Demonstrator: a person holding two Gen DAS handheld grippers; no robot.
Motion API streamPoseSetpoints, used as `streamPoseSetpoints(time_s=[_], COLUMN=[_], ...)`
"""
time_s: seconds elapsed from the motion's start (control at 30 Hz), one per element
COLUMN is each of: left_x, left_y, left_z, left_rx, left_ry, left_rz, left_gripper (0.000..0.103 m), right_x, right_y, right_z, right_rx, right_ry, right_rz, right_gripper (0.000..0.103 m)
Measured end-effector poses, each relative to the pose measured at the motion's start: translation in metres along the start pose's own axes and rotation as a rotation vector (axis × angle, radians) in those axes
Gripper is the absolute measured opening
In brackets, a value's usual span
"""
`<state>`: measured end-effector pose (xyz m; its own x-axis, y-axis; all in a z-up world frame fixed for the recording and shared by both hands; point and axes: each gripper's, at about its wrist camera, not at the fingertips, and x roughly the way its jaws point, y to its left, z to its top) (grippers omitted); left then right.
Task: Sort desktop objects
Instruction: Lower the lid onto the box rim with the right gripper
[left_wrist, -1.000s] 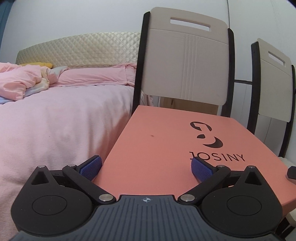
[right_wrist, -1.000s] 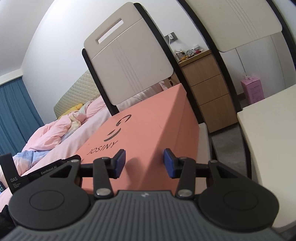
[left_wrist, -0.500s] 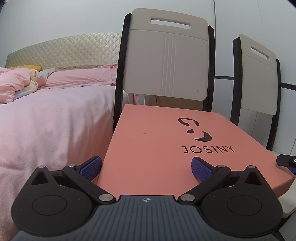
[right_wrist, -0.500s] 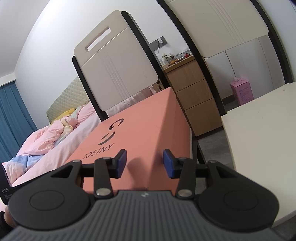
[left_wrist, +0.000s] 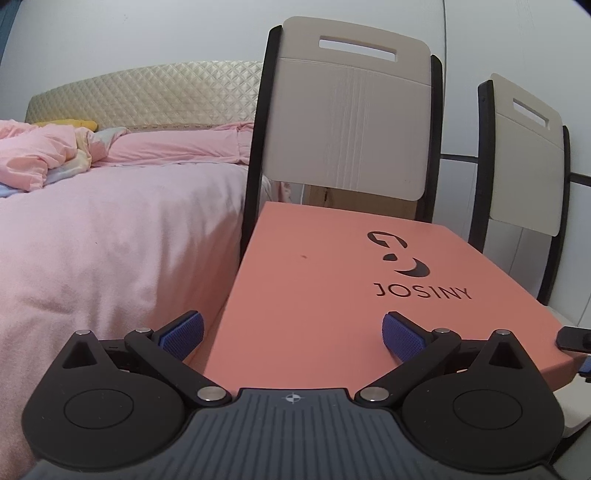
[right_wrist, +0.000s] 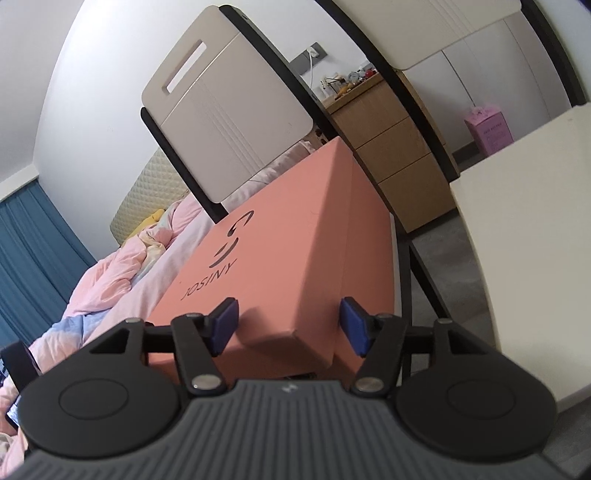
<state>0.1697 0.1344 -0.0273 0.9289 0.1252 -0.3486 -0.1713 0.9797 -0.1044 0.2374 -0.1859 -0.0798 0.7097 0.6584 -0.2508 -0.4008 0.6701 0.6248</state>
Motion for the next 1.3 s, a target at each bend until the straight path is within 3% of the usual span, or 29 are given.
streamPoseSetpoints(time_s=[0.37,0.7,1.0,1.3], left_x=[-0.005,0.019,0.018,0.012], left_y=[0.003,0.000,-0.003,-0.002], left_z=[0.009,0.028,0.019,0.012], left_rx=[-0.069,-0.062,-0.010,-0.006], left_ry=[-0.052,-0.057,-0.066,-0.049], left_rz=[-0.058,-0.022,-0.016,-0.030], left_gripper=[0.103,0.103,0.103,0.103], right_x=[-0.004,0.011,0.015,0.010], right_y=[0.008,0.001,0.006,0.006], right_z=[0.008,0.025,0.027,0.023], right_rx=[0.024,0.036,-0.053,-0.053], right_ry=[-0.068,-0.122,-0.123,-0.100], right_rz=[-0.002,0.044,0.017,-0.005], right_gripper=[0.058,0.060,0.052,0.049])
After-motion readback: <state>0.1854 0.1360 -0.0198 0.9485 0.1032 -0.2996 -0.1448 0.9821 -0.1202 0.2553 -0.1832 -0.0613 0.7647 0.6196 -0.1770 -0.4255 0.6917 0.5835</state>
